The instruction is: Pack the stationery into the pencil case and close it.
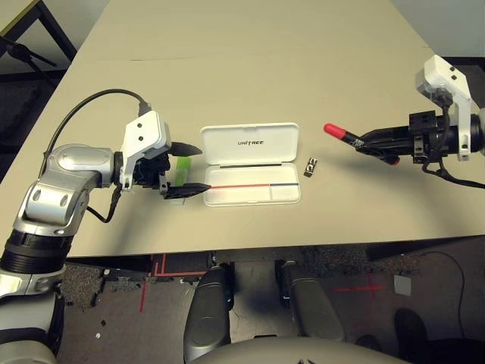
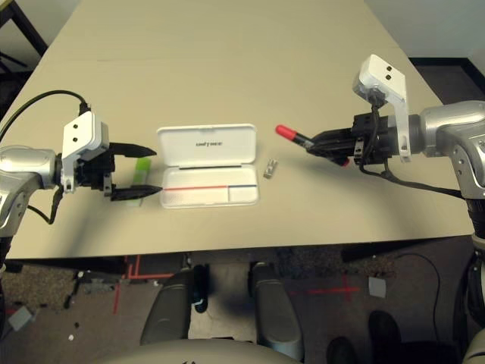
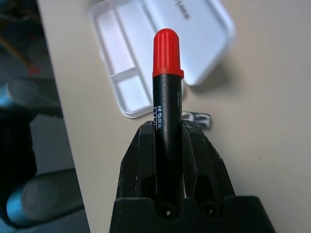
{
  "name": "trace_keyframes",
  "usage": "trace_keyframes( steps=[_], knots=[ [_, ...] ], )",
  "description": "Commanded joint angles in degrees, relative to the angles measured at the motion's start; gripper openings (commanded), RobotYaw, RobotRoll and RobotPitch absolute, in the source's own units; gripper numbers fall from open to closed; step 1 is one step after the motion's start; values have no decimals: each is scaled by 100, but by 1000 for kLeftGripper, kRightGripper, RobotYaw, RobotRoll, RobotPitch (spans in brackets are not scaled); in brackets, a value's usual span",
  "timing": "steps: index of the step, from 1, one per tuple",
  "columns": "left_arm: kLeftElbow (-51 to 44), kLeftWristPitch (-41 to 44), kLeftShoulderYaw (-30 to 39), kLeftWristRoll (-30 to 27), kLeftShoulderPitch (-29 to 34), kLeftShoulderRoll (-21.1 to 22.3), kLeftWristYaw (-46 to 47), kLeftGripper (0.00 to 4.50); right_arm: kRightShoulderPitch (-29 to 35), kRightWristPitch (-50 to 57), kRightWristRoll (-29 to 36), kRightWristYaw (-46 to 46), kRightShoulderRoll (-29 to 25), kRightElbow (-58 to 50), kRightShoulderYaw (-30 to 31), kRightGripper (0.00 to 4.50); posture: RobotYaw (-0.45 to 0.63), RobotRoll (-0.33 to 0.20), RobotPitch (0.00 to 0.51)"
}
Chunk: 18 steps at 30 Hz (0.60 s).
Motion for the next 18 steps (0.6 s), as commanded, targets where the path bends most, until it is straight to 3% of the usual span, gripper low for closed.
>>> trace_keyframes(
  steps=[1,9,18],
  knots=[
    [-141,69,57,-81,151,67,47,4500,-355,-292,-402,89,399,161,525,503,25,0,199],
    [-309,140,217,-121,384,133,205,4500,-747,-797,-1305,-432,1565,392,1259,503,63,0,194],
    [-323,52,253,-88,477,112,367,4500,-630,-1401,-1990,-922,2343,501,1622,503,76,0,193]
  ],
)
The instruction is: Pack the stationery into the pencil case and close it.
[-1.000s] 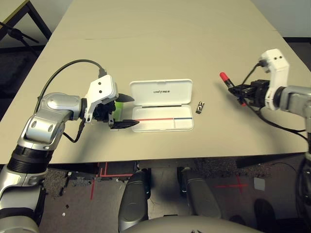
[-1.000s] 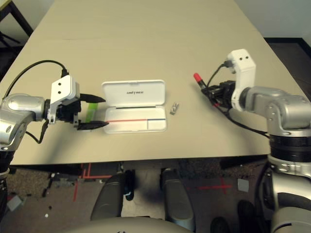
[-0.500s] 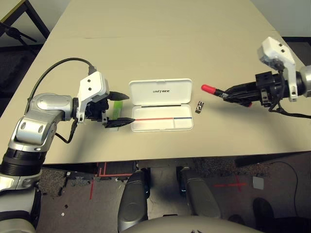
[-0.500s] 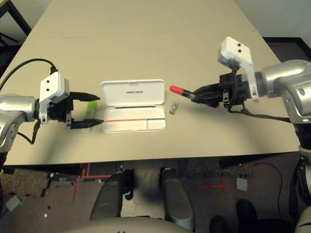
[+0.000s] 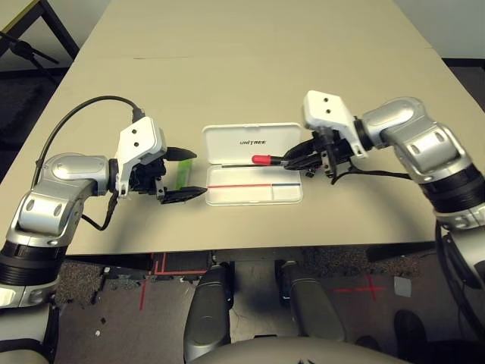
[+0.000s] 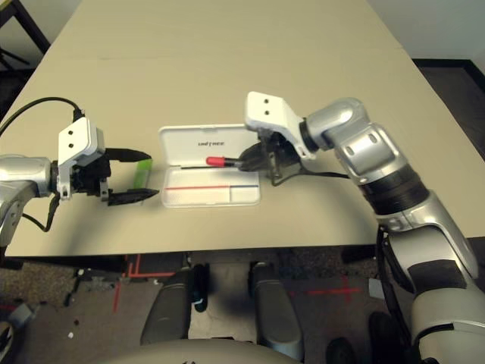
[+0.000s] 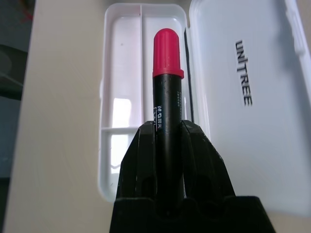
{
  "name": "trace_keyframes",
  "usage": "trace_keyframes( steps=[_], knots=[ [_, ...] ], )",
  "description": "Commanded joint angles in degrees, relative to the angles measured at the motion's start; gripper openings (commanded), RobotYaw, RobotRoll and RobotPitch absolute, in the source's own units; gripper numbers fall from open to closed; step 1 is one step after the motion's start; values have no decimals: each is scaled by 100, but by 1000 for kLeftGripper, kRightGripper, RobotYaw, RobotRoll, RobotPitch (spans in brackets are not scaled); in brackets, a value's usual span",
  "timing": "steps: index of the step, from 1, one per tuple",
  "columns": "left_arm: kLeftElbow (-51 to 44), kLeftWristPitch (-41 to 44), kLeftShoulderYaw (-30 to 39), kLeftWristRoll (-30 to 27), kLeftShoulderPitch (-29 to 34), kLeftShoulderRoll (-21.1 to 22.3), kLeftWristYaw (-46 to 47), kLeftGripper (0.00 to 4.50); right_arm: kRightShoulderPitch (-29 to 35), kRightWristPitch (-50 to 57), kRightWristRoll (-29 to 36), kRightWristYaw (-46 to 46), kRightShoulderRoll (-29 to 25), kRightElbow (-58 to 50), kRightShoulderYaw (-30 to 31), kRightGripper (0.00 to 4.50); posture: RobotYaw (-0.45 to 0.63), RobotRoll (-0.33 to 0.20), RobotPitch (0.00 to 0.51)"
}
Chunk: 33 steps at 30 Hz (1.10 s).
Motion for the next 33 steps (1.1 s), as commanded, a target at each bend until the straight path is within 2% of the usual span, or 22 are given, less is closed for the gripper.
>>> trace_keyframes(
  steps=[1,14,19,21,25,29,33],
  knots=[
    [-87,-43,61,-27,90,46,56,4500,98,-258,-250,-192,239,144,186,503,79,0,193],
    [-51,-27,45,-7,125,9,232,4500,278,-884,-804,-500,762,539,298,503,87,0,200],
    [-35,222,16,48,125,89,404,4500,308,-711,-656,-327,875,566,238,2187,86,0,202],
    [-30,417,15,71,101,101,540,4500,320,-620,-593,-284,902,566,179,3034,86,0,201],
    [76,768,41,111,-58,1,921,4500,333,-533,-240,-125,870,653,-146,4410,83,0,201],
    [93,1268,39,99,-242,-71,1310,4500,415,-496,298,180,770,748,-566,4461,83,0,201],
    [-59,1996,131,-81,-382,-244,1740,4500,675,-1172,720,633,547,965,-1014,4461,73,0,201]
  ],
)
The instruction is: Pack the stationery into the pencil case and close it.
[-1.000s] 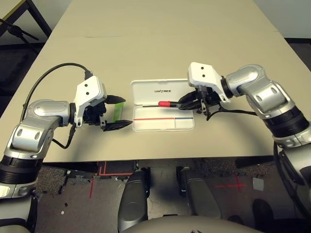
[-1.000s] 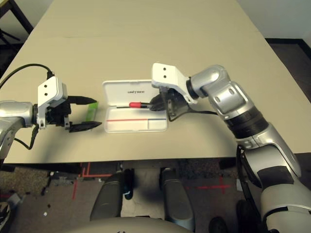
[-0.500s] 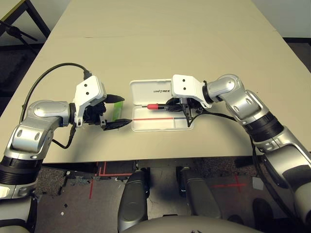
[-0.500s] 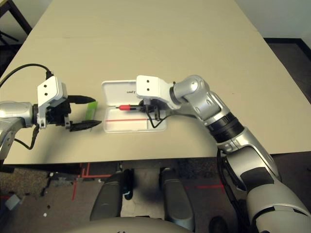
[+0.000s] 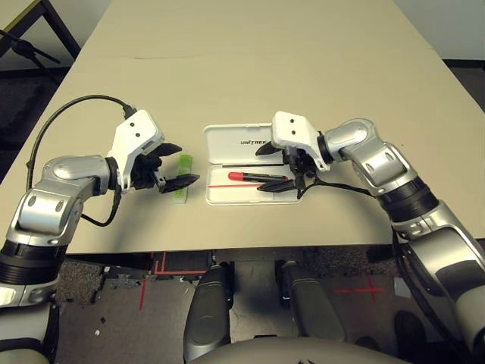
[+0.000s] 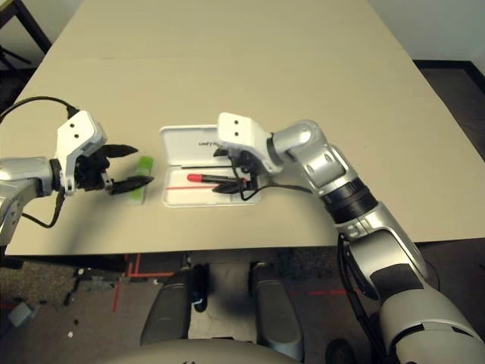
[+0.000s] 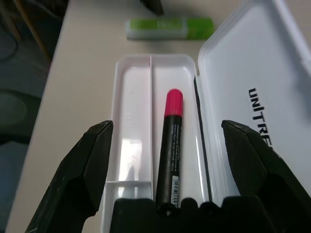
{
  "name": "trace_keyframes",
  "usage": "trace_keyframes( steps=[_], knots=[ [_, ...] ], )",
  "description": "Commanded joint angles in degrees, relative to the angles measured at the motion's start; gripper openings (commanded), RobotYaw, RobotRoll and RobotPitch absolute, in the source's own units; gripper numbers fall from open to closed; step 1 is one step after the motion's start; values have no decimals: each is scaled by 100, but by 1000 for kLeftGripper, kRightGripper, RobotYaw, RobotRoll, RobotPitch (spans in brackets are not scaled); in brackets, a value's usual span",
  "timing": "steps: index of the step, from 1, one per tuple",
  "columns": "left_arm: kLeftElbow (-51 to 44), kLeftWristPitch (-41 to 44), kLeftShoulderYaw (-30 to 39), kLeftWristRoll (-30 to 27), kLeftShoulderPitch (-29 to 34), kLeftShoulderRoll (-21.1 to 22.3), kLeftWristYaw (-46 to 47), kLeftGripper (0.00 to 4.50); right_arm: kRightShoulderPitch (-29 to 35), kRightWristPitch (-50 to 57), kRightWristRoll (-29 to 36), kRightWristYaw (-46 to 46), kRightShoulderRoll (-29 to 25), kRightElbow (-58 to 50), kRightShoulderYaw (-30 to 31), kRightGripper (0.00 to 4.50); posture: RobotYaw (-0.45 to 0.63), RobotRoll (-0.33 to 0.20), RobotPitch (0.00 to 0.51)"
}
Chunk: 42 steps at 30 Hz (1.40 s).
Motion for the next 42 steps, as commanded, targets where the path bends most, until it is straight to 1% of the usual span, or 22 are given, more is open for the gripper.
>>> trace_keyframes(
  steps=[1,3,6,8,11,13,15,21,24,29,34,35,36,39,40,42],
  knots=[
    [-145,693,167,-178,-129,-222,447,4500,253,-401,505,569,-208,255,-426,4461,73,0,201],
    [-260,1030,238,-289,-203,-340,630,4500,333,-456,726,780,-289,356,-617,4461,72,0,200],
    [-436,1825,425,-395,-403,-663,1224,4500,435,-633,934,1080,-468,586,-861,4461,71,0,200],
    [-550,2301,599,-539,-517,-907,1498,4500,453,-792,929,1150,-587,763,-962,4461,69,0,199],
    [-789,2930,711,-594,-553,-1127,1871,4500,399,-1026,883,1237,-780,1106,-1089,4461,64,0,192],
    [-940,3186,774,-443,-547,-1325,2285,4500,379,-1198,866,1255,-860,1267,-1171,4461,59,0,188],
    [-1075,3491,844,-409,-551,-1519,2579,4500,377,-1289,873,1273,-931,1364,-1233,4461,52,0,183],
    [-1197,3793,631,-242,-406,-1570,3065,4500,504,-1361,925,1300,-1037,1321,-1333,4461,39,0,175],
    [-1123,3799,632,-165,-374,-1630,3271,4500,649,-1166,1126,1497,-1151,1121,-1388,4461,35,0,176],
    [-1116,4039,709,-237,-348,-1766,3372,4500,734,-876,1482,1740,-1473,974,-1322,4461,33,0,179],
    [-1069,4130,712,-276,-280,-1834,3386,4500,643,-836,1551,1740,-1563,1014,-1287,4461,31,0,182],
    [-1074,4126,699,-304,-242,-1828,3350,4390,634,-826,1572,1740,-1567,1006,-1279,4487,30,0,183],
    [-1088,4111,672,-301,-202,-1830,3350,4390,624,-793,1601,1740,-1566,985,-1278,4487,30,0,183],
    [-1096,4144,588,-305,-125,-1812,3338,3431,578,-705,1627,1739,-1485,955,-1364,4500,30,0,180],
    [-1084,4161,555,-317,-109,-1813,3323,2970,557,-706,1615,1727,-1469,958,-1385,4500,30,0,180],
    [-1073,4133,446,-311,-74,-1784,3303,2304,526,-687,1607,1723,-1463,963,-1407,4500,30,0,180]
  ],
)
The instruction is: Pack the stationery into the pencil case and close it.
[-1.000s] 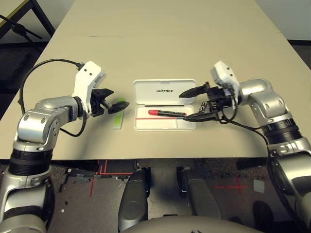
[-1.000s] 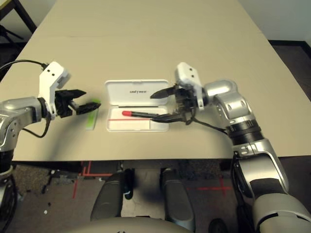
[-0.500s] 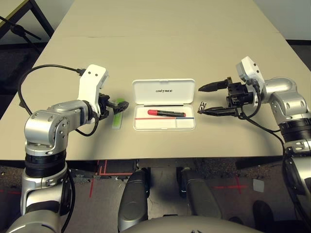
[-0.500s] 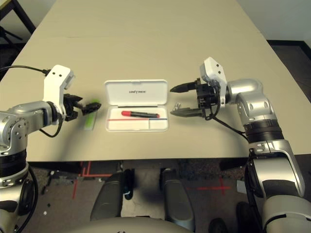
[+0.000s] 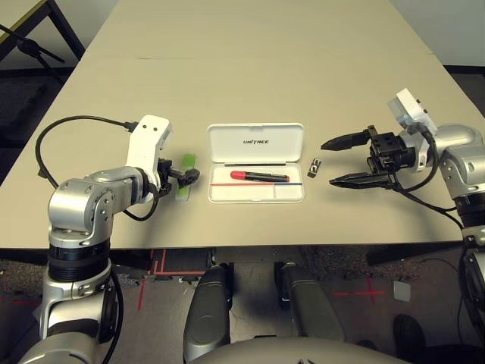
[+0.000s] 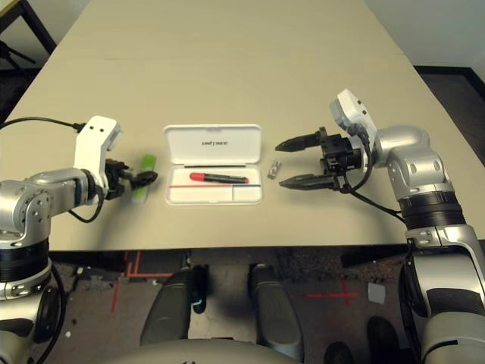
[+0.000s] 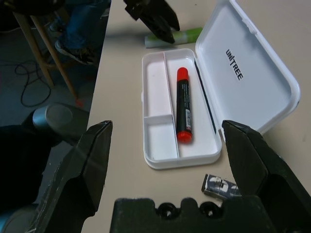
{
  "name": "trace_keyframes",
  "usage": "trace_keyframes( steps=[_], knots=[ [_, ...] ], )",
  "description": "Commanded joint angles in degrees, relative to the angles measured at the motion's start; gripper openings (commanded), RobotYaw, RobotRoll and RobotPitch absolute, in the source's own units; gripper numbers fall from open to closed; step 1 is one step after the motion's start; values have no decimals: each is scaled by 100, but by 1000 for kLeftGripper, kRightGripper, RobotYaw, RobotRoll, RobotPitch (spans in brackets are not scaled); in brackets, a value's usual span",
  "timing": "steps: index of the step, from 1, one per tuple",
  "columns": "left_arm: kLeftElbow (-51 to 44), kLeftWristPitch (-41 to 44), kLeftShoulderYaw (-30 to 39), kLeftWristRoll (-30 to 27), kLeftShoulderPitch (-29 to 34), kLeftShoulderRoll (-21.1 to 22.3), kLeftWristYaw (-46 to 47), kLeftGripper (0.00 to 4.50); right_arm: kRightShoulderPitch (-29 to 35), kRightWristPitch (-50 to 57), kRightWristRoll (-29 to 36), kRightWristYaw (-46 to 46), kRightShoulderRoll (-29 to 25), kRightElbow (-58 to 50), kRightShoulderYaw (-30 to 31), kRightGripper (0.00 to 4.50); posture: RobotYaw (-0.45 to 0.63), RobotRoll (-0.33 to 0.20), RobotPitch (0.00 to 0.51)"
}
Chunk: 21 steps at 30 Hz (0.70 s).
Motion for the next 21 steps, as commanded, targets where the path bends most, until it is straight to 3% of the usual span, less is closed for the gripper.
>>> trace_keyframes(
  steps=[1,3,4,21],
  knots=[
    [53,26,-237,3,117,54,-54,1791,-82,66,61,27,-7,-115,-164,4500,30,0,180],
    [62,-72,-396,36,171,140,-77,1168,-91,111,72,17,4,-137,-182,4500,30,0,180],
    [103,-132,-483,62,203,160,-71,1109,-93,122,75,17,15,-148,-198,4500,30,0,180],
    [286,-564,-611,35,169,522,-351,1109,21,234,96,-69,59,-298,-279,4500,27,0,184]
  ],
)
